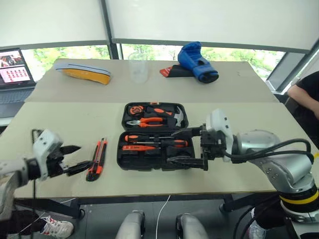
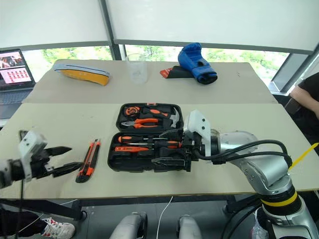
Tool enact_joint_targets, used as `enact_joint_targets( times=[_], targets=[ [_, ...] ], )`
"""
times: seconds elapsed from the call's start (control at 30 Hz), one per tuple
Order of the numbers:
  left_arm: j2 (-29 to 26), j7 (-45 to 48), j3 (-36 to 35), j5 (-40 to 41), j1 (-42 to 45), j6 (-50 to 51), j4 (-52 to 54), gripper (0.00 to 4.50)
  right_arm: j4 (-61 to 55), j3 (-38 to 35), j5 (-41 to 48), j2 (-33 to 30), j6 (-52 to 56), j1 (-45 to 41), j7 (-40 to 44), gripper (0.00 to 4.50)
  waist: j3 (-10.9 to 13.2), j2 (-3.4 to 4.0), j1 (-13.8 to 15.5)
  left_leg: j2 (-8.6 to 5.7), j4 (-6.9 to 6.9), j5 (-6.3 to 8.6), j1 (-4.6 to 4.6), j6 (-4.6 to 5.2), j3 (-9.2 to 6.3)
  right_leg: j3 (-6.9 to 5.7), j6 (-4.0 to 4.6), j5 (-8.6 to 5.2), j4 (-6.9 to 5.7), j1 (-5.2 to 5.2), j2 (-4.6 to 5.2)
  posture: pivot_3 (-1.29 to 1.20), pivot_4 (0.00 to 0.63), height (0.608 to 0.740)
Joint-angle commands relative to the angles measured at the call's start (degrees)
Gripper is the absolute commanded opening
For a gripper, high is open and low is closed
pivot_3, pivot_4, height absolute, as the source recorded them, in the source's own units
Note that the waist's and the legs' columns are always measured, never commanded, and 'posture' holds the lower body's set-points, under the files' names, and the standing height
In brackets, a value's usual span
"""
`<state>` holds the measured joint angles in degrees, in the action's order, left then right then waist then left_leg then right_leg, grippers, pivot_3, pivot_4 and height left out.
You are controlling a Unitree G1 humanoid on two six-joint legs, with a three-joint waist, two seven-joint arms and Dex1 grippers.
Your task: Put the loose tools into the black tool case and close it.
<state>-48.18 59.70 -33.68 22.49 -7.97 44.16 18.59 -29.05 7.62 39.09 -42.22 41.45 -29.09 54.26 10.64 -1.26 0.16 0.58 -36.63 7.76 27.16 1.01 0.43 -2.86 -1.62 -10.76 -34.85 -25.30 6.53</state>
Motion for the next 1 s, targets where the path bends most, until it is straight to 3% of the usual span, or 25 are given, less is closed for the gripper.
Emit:
enact_joint_targets(
  times=[0.03,0.2,0.43,0.67,0.77,0.93,1.0],
  targets=[
    [1.49,-4.86,-3.88,2.72,-2.74,4.75,7.51,4.47,0.12,0.07,-0.8,0.32,-2.32,-1.16,2.1,4.5,0.0,0.01,0.51,0.09,0.0,0.0,0.03,0.0,0.04,0.0,-0.01,0.03,0.06,0.0,0.0,0.0,0.15,0.74],
    [4.18,-16.42,0.58,7.06,3.44,21.41,14.93,4.47,0.78,0.76,-1.95,0.94,-3.15,-0.96,3.19,4.5,0.0,0.02,0.69,0.27,0.78,0.01,0.27,-0.01,0.14,-0.14,-0.08,0.28,1.06,0.09,-0.12,0.0,0.15,0.74],
    [9.3,-30.2,7.86,6.12,15.02,39.8,15.09,4.47,-0.75,0.15,-1.71,1.38,-2.06,0.12,2.47,4.5,-0.04,-0.01,0.56,0.28,0.68,-0.03,0.04,-0.03,0.8,-0.09,0.05,0.76,0.66,0.16,-0.18,0.0,0.15,0.74],
    [11.21,-33.31,13.75,6.05,18.22,41.13,10.04,4.47,-3.29,-1.34,-1.01,0.82,-1.19,2.15,0.41,4.5,-0.07,0.01,0.67,0.29,0.52,-0.12,-0.37,-0.13,1.09,0.23,0.19,0.59,0.22,0.19,-0.36,0.0,0.15,0.74],
    [11.2,-34.3,15.75,5.06,18.2,39.89,8.01,3.77,-3.93,-1.62,-1.28,0.52,-1.33,2.35,-0.26,4.5,-0.07,0.01,0.95,0.29,0.51,-0.12,-0.43,-0.14,1.13,0.24,0.19,0.51,0.19,0.18,-0.3,0.0,0.15,0.74],
    [8.98,-33.76,16.39,3.5,19.08,33.87,2.28,1.93,-4.72,-2.03,-2.3,-0.95,-1.79,3.08,-0.66,4.5,-0.16,0.14,1.29,0.3,0.61,-0.11,-0.7,-0.15,1.12,0.24,0.17,0.52,0.3,0.2,-0.06,0.0,0.15,0.74],
    [6.69,-31.83,16.08,3.36,20.67,30.45,-0.66,1.69,-5.08,-2.26,-2.3,-1.55,-1.78,3.59,-0.73,4.5,-0.25,0.28,1.38,0.32,0.7,-0.11,-0.71,-0.16,1.12,0.22,0.16,0.53,0.44,0.22,-0.05,0.0,0.15,0.74]
  ],
)
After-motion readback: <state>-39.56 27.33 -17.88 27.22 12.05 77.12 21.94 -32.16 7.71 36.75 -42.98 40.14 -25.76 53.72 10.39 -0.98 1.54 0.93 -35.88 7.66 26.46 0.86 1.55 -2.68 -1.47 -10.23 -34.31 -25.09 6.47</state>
